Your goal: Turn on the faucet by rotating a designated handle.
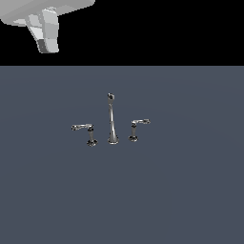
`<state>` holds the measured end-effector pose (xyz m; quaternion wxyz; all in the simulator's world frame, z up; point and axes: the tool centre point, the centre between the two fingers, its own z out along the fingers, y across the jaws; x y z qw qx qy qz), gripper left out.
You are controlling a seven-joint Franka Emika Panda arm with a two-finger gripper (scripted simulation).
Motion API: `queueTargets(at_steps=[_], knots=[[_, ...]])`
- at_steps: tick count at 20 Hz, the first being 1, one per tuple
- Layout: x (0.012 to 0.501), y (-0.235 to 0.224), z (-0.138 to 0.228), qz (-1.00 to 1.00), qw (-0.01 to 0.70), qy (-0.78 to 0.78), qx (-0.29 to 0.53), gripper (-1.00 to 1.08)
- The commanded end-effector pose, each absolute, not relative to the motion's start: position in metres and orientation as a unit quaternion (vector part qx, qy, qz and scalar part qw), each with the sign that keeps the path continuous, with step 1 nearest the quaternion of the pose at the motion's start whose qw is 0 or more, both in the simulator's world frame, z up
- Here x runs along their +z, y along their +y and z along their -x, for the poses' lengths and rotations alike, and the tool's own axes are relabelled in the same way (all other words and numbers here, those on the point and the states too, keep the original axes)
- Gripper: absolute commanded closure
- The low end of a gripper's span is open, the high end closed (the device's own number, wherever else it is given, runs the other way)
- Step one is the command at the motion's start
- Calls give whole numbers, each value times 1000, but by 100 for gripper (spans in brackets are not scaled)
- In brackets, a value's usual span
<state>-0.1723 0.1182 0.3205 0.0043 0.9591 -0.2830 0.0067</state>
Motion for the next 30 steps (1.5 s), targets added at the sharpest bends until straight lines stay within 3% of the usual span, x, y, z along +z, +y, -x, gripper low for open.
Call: queueTargets(at_steps=[1,30], knots=[[306,126,163,-952,3,-307,6,108],[169,171,50,-854,-2,-520,2,108]])
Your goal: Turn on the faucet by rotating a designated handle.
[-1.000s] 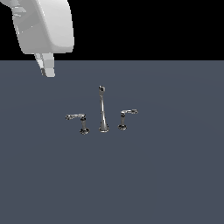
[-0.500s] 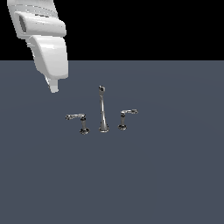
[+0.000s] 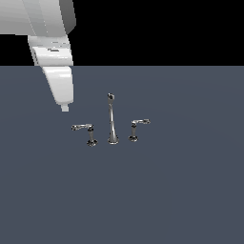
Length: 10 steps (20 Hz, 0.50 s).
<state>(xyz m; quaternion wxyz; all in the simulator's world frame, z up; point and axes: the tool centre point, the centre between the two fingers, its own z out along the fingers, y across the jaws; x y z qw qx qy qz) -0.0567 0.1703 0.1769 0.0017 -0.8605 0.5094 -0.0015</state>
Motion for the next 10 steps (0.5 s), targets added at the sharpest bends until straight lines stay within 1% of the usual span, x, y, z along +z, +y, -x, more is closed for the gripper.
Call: queueTargets(at_steps=[1,10], knots=[[164,172,46,849,1,528,-2,108],[119,171,5,806,-1,592,-2,108]])
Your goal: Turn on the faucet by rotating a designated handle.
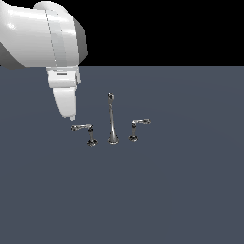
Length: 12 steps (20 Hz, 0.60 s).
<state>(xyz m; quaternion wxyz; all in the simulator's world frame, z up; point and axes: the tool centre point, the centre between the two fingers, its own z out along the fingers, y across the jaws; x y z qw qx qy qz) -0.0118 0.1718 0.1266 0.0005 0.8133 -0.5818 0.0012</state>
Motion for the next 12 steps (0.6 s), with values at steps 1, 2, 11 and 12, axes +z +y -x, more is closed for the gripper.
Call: queueTargets(at_steps=[1,2,11,12], knots=[[115,171,1,-801,1,-598,2,108],[111,170,-3,-797,1,-604,2,108],[87,167,-26,-770,1,-638,1,108],[86,167,-27,-768,1,-640,1,108]])
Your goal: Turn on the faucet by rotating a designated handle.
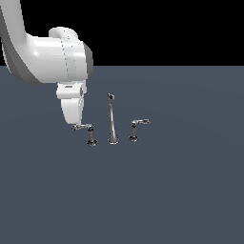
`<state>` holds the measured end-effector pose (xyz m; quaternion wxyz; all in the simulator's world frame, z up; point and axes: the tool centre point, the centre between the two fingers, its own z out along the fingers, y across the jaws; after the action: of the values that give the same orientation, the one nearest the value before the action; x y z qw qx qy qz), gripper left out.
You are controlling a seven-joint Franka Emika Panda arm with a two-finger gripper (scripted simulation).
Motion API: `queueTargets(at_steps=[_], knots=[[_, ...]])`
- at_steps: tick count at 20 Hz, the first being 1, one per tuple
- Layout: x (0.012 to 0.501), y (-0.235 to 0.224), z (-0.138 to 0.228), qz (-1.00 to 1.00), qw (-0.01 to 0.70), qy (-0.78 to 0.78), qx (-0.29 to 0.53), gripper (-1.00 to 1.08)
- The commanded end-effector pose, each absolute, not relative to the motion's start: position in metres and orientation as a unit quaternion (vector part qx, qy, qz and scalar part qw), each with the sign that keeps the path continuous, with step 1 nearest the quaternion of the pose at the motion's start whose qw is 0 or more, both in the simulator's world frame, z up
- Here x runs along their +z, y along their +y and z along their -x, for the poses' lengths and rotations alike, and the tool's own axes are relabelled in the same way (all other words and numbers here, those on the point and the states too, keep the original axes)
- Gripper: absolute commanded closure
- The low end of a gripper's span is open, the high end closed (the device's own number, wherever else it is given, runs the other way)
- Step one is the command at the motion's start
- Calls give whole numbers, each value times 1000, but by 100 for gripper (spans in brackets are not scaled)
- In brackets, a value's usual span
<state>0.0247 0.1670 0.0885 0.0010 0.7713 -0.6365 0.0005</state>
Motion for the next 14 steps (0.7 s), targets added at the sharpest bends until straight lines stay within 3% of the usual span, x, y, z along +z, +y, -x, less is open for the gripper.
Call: queueTargets(at_steps=[1,8,14], knots=[[86,166,-28,-767,1,-641,0,108],[85,166,-29,-767,0,-642,0,108],[85,172,-9,-767,0,-642,0,108]])
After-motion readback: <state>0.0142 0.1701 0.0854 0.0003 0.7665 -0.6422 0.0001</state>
